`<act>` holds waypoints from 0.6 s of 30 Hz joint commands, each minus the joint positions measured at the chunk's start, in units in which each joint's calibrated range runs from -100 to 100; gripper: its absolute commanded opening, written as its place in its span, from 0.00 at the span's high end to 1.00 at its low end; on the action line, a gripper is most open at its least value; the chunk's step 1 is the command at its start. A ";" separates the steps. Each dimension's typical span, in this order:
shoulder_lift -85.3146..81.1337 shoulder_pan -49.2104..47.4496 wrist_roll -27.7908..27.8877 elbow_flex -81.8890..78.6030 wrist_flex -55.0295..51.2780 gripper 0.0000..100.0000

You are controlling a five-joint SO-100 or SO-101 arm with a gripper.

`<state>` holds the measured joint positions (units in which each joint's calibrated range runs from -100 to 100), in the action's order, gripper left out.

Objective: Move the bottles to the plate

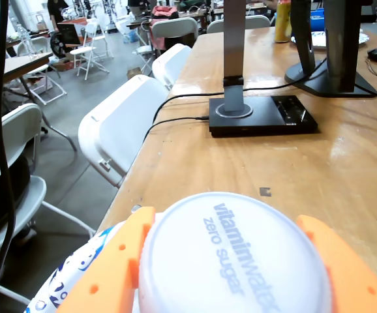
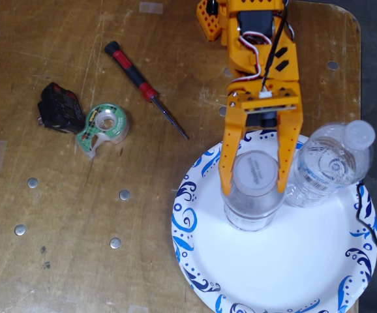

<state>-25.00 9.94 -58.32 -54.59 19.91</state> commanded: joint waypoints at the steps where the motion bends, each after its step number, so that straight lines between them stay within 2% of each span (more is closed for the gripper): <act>1: -0.04 0.04 -1.46 -1.18 -0.33 0.90; 11: -0.55 -2.77 -1.51 1.07 -0.25 0.70; 14: -0.55 -4.60 -1.51 1.97 3.06 0.62; 18: -0.46 -5.25 -1.51 1.79 7.15 0.59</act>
<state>-24.50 5.29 -59.83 -55.04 24.85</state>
